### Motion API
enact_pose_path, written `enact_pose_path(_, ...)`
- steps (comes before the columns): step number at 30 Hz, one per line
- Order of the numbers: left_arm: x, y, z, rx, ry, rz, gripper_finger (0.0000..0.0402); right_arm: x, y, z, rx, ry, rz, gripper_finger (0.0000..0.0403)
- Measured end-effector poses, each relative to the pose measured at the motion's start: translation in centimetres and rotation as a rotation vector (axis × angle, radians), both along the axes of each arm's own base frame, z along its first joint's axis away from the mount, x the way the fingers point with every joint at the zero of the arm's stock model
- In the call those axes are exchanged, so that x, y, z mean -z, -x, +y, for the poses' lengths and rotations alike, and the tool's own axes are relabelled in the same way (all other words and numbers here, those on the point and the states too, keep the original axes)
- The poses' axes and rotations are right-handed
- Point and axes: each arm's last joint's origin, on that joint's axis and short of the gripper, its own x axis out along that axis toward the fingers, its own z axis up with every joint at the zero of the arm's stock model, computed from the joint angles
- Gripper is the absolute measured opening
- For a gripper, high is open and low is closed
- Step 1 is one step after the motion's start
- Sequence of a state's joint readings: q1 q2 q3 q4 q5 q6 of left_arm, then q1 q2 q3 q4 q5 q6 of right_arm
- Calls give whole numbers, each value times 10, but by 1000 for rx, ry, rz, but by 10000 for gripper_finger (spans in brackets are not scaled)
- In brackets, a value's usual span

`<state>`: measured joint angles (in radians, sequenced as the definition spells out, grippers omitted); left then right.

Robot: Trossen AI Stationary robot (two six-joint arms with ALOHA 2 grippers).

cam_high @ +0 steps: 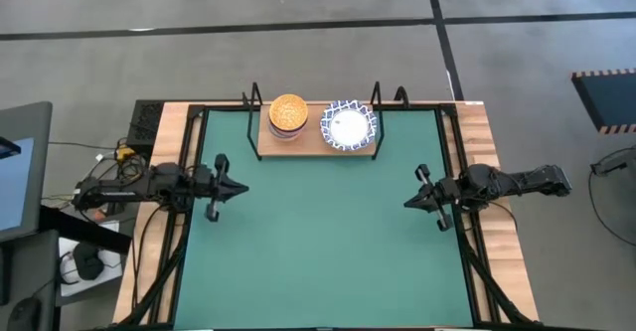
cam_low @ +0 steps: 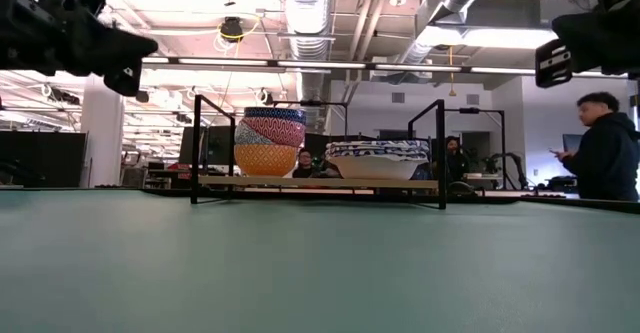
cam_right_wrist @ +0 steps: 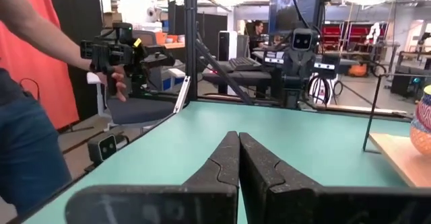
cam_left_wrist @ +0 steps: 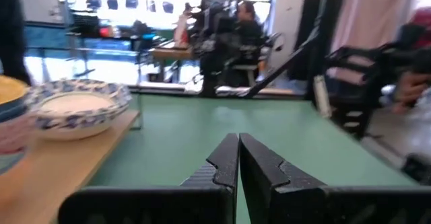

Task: Place and stack bowls onto a shelf
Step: Return to Home Position

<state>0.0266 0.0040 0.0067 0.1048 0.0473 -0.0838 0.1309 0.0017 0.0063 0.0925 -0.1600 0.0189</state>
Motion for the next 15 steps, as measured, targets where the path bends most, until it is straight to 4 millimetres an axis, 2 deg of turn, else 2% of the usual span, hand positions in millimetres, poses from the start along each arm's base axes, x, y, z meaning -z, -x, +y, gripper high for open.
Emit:
enact_pose_path(4,2,0,1,-44,-27,20,0,0,0,0,1,-1,-1,24)
enact_pose_path(11,2,0,-1,22,8,24,0,0,0,0,-11,-118,31,29)
enact_pose_path(15,2,0,-1,34,39,27,0,2,0,0,-9,-130,58,38)
